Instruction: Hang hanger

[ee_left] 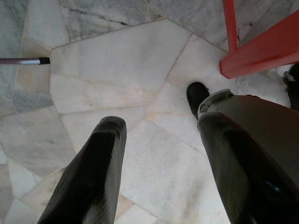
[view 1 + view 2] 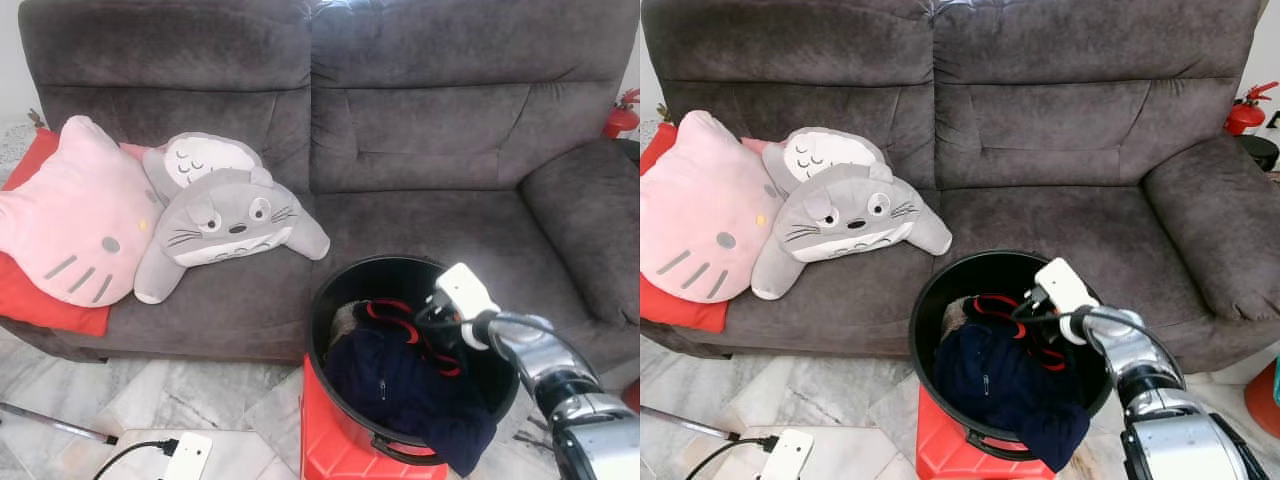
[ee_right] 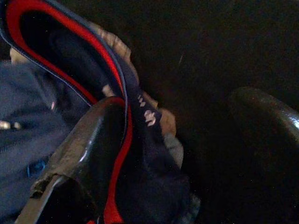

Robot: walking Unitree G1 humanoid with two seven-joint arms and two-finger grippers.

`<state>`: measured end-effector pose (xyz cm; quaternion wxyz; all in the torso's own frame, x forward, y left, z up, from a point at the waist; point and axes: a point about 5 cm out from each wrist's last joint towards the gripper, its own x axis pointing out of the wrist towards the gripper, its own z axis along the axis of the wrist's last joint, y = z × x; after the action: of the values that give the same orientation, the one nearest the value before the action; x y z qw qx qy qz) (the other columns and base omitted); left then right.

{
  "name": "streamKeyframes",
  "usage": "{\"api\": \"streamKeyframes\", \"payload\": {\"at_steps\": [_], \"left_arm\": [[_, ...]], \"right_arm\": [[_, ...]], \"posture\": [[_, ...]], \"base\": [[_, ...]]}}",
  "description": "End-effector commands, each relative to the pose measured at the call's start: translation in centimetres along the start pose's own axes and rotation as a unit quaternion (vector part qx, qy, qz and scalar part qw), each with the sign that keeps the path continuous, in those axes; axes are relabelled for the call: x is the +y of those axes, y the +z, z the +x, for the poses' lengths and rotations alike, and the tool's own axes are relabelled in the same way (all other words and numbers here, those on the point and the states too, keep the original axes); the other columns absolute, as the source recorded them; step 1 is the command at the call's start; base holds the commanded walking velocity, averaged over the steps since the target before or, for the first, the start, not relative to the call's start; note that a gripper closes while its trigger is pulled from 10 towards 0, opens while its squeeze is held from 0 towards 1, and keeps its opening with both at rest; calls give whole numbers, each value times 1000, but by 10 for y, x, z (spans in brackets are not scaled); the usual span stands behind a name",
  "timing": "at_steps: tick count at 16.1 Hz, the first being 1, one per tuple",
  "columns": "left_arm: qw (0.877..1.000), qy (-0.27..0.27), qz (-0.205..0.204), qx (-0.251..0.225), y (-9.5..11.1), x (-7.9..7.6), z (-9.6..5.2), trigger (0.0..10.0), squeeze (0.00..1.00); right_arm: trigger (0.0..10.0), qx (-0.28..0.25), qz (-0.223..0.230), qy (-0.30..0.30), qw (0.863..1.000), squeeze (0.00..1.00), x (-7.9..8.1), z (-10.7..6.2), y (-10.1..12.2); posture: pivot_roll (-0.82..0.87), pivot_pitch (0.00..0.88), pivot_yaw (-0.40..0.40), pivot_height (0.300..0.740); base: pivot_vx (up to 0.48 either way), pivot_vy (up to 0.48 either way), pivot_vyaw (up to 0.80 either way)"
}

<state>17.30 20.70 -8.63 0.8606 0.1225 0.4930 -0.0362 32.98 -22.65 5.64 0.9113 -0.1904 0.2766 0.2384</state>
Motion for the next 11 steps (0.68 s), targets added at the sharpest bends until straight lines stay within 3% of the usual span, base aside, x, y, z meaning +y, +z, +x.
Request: {"api": "streamKeyframes", "payload": {"at_steps": [1,5,11], "left_arm": [[1000,3,0,11,-7,3,-1,10000,0],[1000,3,0,12,-7,2,-1,10000,0],[1000,3,0,12,-7,2,-1,10000,0]], "right_arm": [[10000,12,0,8,1000,0,5,1,-6],[10000,16,7,21,1000,0,12,4,-11],[10000,24,11,-10,1000,0,10,4,-14]], "posture": [[-78,46,51,740],[-76,47,51,740],[-75,47,50,740]], "base": [[0,0,0],[0,0,0],[0,0,0]]}}
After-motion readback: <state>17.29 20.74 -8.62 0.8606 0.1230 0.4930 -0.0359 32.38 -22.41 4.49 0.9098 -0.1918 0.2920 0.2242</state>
